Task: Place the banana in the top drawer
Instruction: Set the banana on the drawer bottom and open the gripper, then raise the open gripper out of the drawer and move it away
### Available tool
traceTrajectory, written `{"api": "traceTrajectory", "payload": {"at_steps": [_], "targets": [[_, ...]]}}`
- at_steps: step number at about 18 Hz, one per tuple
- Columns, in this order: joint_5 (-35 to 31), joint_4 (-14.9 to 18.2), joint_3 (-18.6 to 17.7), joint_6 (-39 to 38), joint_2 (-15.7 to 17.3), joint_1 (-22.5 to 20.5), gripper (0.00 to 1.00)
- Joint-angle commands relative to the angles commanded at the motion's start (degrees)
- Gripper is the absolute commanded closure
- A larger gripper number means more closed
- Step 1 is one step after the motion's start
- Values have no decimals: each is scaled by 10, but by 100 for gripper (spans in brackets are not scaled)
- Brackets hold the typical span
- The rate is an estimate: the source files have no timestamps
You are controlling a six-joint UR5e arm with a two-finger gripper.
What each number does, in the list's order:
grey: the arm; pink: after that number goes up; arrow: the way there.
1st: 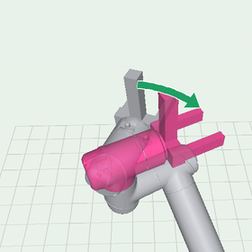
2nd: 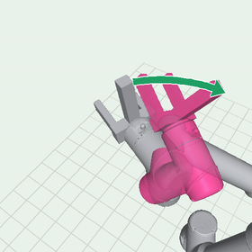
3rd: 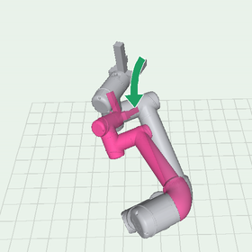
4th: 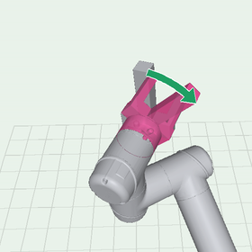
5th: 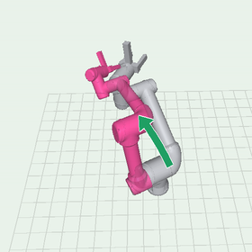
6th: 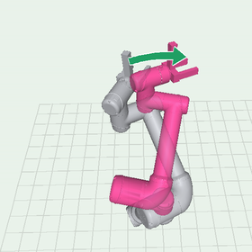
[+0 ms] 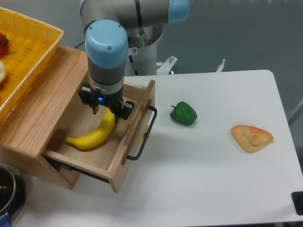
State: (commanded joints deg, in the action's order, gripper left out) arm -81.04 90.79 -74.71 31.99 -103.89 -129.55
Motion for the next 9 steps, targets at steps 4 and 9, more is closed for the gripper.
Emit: {"api": "traceTrajectory", "payload": {"at_steps": [4,9], "targets": [[1,-2,11,2,12,-5,4],[0,-40,19,3,15,-34,0]]}}
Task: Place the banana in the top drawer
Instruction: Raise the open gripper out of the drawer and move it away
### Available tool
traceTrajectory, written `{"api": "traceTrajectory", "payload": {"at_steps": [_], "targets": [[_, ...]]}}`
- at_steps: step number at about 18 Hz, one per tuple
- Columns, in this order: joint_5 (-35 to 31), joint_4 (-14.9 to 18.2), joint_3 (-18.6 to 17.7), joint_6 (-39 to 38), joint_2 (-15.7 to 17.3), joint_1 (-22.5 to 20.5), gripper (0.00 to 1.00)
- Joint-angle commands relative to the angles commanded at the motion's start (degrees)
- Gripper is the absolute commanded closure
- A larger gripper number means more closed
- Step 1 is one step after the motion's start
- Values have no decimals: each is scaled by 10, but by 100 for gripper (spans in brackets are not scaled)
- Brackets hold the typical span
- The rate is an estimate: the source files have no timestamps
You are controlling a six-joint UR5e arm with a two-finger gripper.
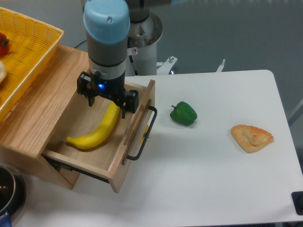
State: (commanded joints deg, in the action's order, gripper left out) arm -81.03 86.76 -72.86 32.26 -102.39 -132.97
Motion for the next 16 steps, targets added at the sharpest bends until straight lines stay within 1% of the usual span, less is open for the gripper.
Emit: {"api": "traceTrajectory", "payload": {"at_steps": [2,3,6,9,11,13,16], "targets": [[-1,-30,0,13,-3,-23,0],[-3,-38,0,26,-5,-32,0],[-11,-53,-3,83,-15,-61,0],[-17,-57,-4,140,-29,-96,0],[-24,-72,-3,161,-38,-116,0],[-25,-99,-1,167,-51,-132,0],[-60,-109,-1,191,-74,-137,0]]}}
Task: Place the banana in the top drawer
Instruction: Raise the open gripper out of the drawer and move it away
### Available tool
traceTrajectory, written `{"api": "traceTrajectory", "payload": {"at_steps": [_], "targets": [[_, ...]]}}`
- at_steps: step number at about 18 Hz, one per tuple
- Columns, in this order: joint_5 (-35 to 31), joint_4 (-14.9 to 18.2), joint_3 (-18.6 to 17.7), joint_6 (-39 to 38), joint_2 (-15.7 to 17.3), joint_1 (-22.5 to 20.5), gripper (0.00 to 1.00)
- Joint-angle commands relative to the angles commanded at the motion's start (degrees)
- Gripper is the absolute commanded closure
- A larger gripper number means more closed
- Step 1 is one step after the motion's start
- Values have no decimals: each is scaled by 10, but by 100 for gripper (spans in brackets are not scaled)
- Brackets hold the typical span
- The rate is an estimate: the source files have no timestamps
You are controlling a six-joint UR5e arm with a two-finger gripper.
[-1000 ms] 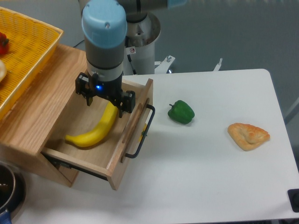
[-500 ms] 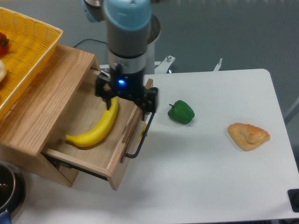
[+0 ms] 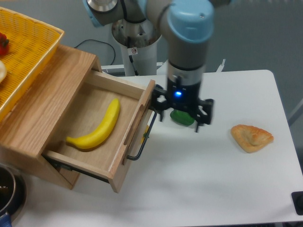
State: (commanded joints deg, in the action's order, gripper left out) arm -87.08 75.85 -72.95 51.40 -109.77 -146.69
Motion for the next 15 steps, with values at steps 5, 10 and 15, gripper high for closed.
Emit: {"api": "traceTrajectory", "payload": {"at_steps": [5,10,15], "targets": [[-98,3,-3,75,-33,-4,0],[-85,16,-4,133,-58,-30,0],[-34,32,-4,164,-67,-59,0]]}}
